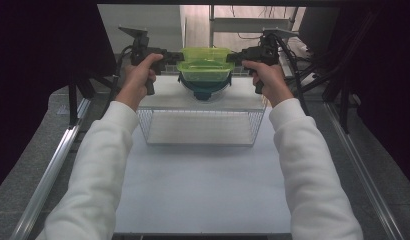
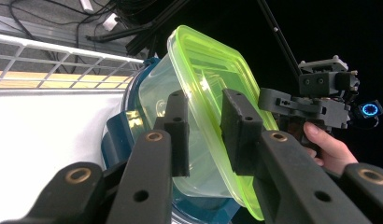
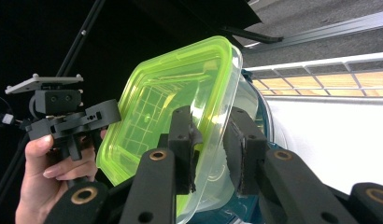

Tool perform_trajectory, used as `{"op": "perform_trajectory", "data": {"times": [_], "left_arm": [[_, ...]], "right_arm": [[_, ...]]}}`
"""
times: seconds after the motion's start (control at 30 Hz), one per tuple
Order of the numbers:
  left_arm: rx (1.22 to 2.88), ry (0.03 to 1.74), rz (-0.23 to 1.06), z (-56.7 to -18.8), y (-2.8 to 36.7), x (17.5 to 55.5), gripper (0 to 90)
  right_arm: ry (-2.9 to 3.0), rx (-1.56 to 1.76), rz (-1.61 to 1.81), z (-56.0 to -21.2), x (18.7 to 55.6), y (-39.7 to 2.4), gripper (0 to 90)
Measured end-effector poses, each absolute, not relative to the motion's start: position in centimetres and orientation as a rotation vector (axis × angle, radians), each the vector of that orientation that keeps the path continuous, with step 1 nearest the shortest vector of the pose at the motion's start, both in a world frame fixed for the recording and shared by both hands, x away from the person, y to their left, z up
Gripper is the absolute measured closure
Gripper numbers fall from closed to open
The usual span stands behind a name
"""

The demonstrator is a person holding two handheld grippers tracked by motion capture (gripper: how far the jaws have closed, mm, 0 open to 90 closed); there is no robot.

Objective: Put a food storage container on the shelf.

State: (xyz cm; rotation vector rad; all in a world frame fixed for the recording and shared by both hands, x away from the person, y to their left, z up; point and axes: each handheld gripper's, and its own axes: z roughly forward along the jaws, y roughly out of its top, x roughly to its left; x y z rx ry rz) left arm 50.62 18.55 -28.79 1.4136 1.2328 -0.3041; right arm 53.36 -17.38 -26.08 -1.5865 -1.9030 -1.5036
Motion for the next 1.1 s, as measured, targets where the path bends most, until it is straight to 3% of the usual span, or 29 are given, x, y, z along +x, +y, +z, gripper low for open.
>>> {"op": "perform_trajectory", "data": {"times": [0.07,0.17,0.23,0.33,0.83,1.1], "left_arm": [[1.413,1.231,-0.281,-28.8,18.5,50.6,66.4],[1.403,1.246,-0.223,-28.7,18.8,50.5,47.8],[1.384,1.238,-0.185,-28.4,19.1,50.3,39.2],[1.390,1.197,-0.139,-27.9,19.5,49.8,29.9],[1.503,1.066,0.042,-27.7,20.2,44.9,25.2],[1.598,1.016,0.136,-29.0,20.4,40.1,23.5]], "right_arm": [[-1.906,-1.592,-1.514,-26.2,53.3,-17.3,68.1],[-1.897,-1.608,-1.564,-26.2,53.1,-17.7,55.3],[-1.908,-1.613,-1.611,-25.9,52.9,-18.1,44.3],[-1.943,-1.565,-1.676,-25.3,52.3,-18.6,36.6],[-2.316,-1.273,-1.777,-24.1,47.2,-19.4,32.6],[-2.411,-1.182,-1.797,-25.3,44.3,-20.9,29.7]]}}
